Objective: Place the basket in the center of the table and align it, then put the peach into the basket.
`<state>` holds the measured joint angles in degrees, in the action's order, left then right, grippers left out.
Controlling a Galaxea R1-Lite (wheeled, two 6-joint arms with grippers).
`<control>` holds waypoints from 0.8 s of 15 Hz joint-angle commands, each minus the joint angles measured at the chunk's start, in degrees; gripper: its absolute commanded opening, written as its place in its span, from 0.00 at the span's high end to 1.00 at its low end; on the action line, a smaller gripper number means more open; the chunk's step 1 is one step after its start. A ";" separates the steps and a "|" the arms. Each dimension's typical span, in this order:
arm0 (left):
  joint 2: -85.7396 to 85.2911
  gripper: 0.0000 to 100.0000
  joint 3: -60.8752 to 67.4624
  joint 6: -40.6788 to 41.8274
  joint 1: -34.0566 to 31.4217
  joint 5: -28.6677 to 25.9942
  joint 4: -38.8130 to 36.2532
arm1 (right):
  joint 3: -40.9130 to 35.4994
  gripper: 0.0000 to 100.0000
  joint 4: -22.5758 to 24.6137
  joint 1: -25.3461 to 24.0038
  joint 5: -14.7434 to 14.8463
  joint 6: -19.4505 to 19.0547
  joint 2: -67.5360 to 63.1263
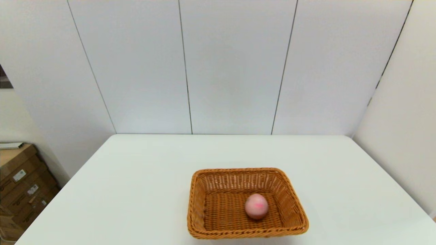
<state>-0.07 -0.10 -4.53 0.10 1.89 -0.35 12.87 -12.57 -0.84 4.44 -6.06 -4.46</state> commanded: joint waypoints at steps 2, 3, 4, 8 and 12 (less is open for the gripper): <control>0.07 0.00 0.01 -0.12 -0.01 0.13 0.00 | -11.73 0.00 9.49 0.40 -4.00 2.63 4.55; 0.07 0.00 0.01 -0.04 -0.01 0.04 0.00 | -12.52 0.00 11.25 0.40 -4.35 2.63 4.55; 0.07 0.00 0.01 0.14 -0.01 0.04 0.00 | -12.79 0.00 12.74 0.40 -4.44 2.72 4.55; 0.07 0.00 0.01 0.93 -0.01 0.04 -0.09 | -12.79 0.00 12.57 0.40 -4.17 2.89 4.55; 0.07 0.00 -0.08 1.02 -0.01 0.04 -0.09 | -12.79 0.00 12.66 0.40 -4.26 3.16 4.55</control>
<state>-0.07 -0.11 -3.50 0.10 1.90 -0.40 0.10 0.10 -0.41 0.24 -2.91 0.10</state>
